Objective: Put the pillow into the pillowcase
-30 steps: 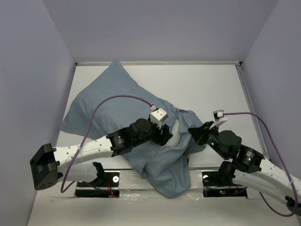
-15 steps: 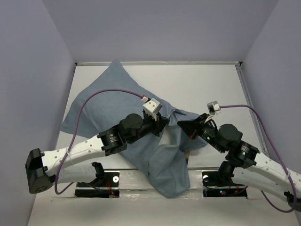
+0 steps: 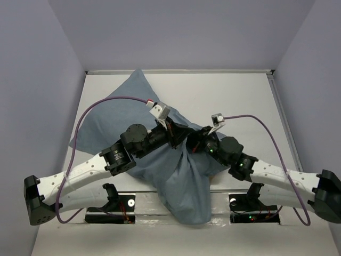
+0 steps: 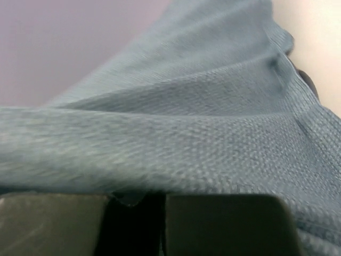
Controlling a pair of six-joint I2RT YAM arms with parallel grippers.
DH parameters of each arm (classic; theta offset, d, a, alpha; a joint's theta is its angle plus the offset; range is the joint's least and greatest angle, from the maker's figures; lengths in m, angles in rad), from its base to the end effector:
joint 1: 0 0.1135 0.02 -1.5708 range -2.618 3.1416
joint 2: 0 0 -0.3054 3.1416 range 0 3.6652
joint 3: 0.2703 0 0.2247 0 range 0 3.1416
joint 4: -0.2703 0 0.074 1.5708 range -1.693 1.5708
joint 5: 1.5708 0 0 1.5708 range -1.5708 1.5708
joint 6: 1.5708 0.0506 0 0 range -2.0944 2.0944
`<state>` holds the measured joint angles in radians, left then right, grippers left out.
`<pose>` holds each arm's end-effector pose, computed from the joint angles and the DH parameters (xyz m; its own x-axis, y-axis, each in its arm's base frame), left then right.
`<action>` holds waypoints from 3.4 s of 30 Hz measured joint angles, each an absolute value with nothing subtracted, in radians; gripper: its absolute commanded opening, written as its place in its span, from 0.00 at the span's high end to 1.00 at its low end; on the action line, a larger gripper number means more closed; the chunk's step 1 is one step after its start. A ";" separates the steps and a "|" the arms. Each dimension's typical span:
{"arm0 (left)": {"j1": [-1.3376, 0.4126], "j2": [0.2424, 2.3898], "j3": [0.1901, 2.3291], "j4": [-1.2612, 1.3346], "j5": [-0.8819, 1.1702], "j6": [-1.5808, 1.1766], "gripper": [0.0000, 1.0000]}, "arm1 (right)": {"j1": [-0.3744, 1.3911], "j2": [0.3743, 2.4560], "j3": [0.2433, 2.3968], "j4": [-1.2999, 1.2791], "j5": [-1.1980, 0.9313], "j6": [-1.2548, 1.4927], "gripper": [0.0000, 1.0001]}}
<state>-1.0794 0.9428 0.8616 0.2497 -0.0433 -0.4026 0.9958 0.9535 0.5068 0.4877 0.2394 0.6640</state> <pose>0.0888 -0.1612 0.4238 -0.2644 -0.3355 -0.9042 0.8229 0.4104 -0.3929 0.1120 0.1508 0.3282 -0.4055 0.4752 -0.7809 -0.5543 0.5515 0.6234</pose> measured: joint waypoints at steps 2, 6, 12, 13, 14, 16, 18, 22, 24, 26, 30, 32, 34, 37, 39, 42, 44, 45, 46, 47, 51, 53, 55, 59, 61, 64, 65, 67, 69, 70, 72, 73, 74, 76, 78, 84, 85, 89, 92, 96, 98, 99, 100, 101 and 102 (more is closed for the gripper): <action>-1.076 0.962 0.876 0.246 -0.012 -0.413 0.94 | 0.996 1.026 0.508 0.503 0.267 0.657 1.00; -1.071 0.958 0.877 0.234 0.004 -0.432 0.94 | 0.996 1.073 0.511 0.526 0.348 0.628 0.60; -1.066 0.912 0.856 0.215 -0.007 -0.455 0.94 | 0.996 1.008 0.598 0.368 0.312 0.576 0.35; -1.060 0.905 0.850 0.215 -0.007 -0.458 0.94 | 0.996 0.981 0.613 0.329 0.293 0.572 0.35; -1.053 0.903 0.848 0.216 -0.004 -0.461 0.94 | 0.996 0.937 0.630 0.264 0.264 0.570 0.31; -1.039 0.904 0.847 0.218 0.000 -0.463 0.94 | 0.996 0.840 0.646 0.160 0.221 0.569 0.30; -1.026 0.911 0.847 0.224 0.006 -0.463 0.94 | 0.996 0.754 0.661 0.057 0.167 0.573 0.33; -1.008 0.938 0.848 0.231 0.019 -0.460 0.94 | 0.999 0.690 0.672 -0.075 0.049 0.599 0.51; -1.000 0.946 0.848 0.231 0.025 -0.458 0.94 | 1.015 0.699 0.670 -0.102 0.007 0.613 0.53; -0.991 0.948 0.848 0.231 0.031 -0.458 0.94 | 1.058 0.723 0.662 -0.123 -0.025 0.633 0.53; -0.979 0.947 0.848 0.234 0.043 -0.457 0.95 | 1.155 0.794 0.656 -0.162 -0.026 0.652 0.36; -0.979 0.947 0.848 0.234 0.047 -0.457 0.95 | 1.182 0.821 0.658 -0.168 -0.018 0.660 0.35; -0.979 0.947 0.848 0.234 0.052 -0.457 0.96 | 1.201 0.860 0.669 -0.167 -0.002 0.660 0.45; -0.979 0.947 0.848 0.234 0.066 -0.458 0.98 | 1.206 0.942 0.685 -0.150 0.027 0.670 0.84; -0.979 0.944 0.848 0.234 0.076 -0.458 1.00 | 1.206 0.971 0.685 -0.142 0.044 0.673 1.00; -0.978 0.930 0.848 0.224 0.084 -0.456 1.00 | 1.212 0.969 0.685 -0.124 0.110 0.685 1.00; -0.977 0.911 0.848 0.208 0.096 -0.450 1.00 | 1.219 0.953 0.686 -0.113 0.184 0.684 1.00; -0.974 0.898 0.848 0.192 0.102 -0.445 1.00 | 1.224 0.938 0.688 -0.109 0.228 0.681 1.00; -0.974 0.886 0.848 0.176 0.105 -0.442 1.00 | 1.225 0.933 0.691 -0.104 0.270 0.677 1.00; -0.973 0.870 0.848 0.154 0.110 -0.437 1.00 | 1.226 0.928 0.701 -0.096 0.327 0.667 1.00; -0.973 0.828 0.857 0.081 0.135 -0.426 1.00 | 1.226 0.938 0.749 -0.036 0.527 0.598 1.00; -0.973 0.823 0.867 0.050 0.148 -0.424 1.00 | 1.226 0.996 0.799 0.009 0.626 0.550 1.00; -0.970 0.825 0.889 0.011 0.155 -0.416 1.00 | 1.226 1.059 0.834 0.039 0.680 0.524 1.00; -0.962 0.852 0.957 -0.028 0.180 -0.409 1.00 | 1.226 1.187 0.855 0.078 0.725 0.510 1.00; -0.959 0.876 0.979 -0.017 0.205 -0.418 1.00 | 1.226 1.217 0.846 0.109 0.699 0.508 1.00; -0.957 0.939 0.992 0.052 0.253 -0.457 1.00 | 1.226 1.239 0.822 0.191 0.629 0.526 1.00; -0.954 0.952 0.993 0.069 0.260 -0.467 1.00 | 1.225 1.246 0.806 0.224 0.597 0.540 0.98; -0.947 0.978 0.996 0.088 0.262 -0.495 1.00 | 1.217 1.254 0.786 0.275 0.562 0.580 0.80; -0.944 1.000 0.997 0.107 0.270 -0.522 1.00 | 1.206 1.239 0.740 0.346 0.515 0.620 0.49; -0.945 1.013 0.997 0.116 0.282 -0.538 1.00 | 1.206 1.222 0.715 0.364 0.504 0.626 0.41; -0.947 1.037 0.999 0.156 0.288 -0.567 0.98 | 1.206 1.157 0.648 0.383 0.474 0.650 0.34; -0.946 1.051 1.001 0.191 0.287 -0.583 0.97 | 1.209 1.098 0.606 0.373 0.458 0.658 0.32; -0.943 1.064 1.005 0.217 0.287 -0.593 0.97 | 1.212 1.051 0.581 0.354 0.445 0.665 0.31; -0.941 1.091 1.010 0.263 0.284 -0.609 0.97 | 1.216 0.899 0.519 0.286 0.437 0.692 0.31; -0.940 1.124 1.011 0.310 0.283 -0.621 0.97 | 1.219 0.707 0.476 0.170 0.444 0.732 0.31; -0.936 1.269 1.026 0.456 0.308 -0.682 0.90 | 1.219 0.287 0.493 -0.165 0.540 0.760 0.44; -0.939 1.307 1.039 0.479 0.315 -0.692 0.88 | 1.219 0.266 0.522 -0.220 0.557 0.752 0.49; -0.974 1.400 1.066 0.514 0.336 -0.696 0.68 | 1.219 0.297 0.649 -0.396 0.645 0.741 0.86; -1.021 1.442 1.067 0.528 0.371 -0.694 0.30 | 1.219 0.348 0.715 -0.502 0.715 0.738 1.00; -1.076 1.467 1.067 0.482 0.416 -0.661 0.01 | 1.219 0.356 0.756 -0.612 0.787 0.715 1.00; -1.084 1.466 1.068 0.421 0.424 -0.614 0.01 | 1.219 0.356 0.792 -0.648 0.798 0.682 1.00; -1.084 1.463 1.069 0.388 0.423 -0.593 0.01 | 1.219 0.369 0.820 -0.661 0.800 0.664 0.99; -1.084 1.455 1.069 0.356 0.418 -0.568 0.01 | 1.219 0.389 0.847 -0.667 0.798 0.647 0.98; -1.084 1.444 1.069 0.323 0.412 -0.545 0.01 | 1.219 0.416 0.877 -0.666 0.795 0.631 0.96; -1.082 1.419 1.069 0.274 0.393 -0.516 0.01 | 1.219 0.448 0.901 -0.666 0.792 0.617 0.91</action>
<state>-1.0821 1.4193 1.0691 0.2745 0.3931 -0.5159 1.2186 0.4477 0.9012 -0.6659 0.7921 0.6174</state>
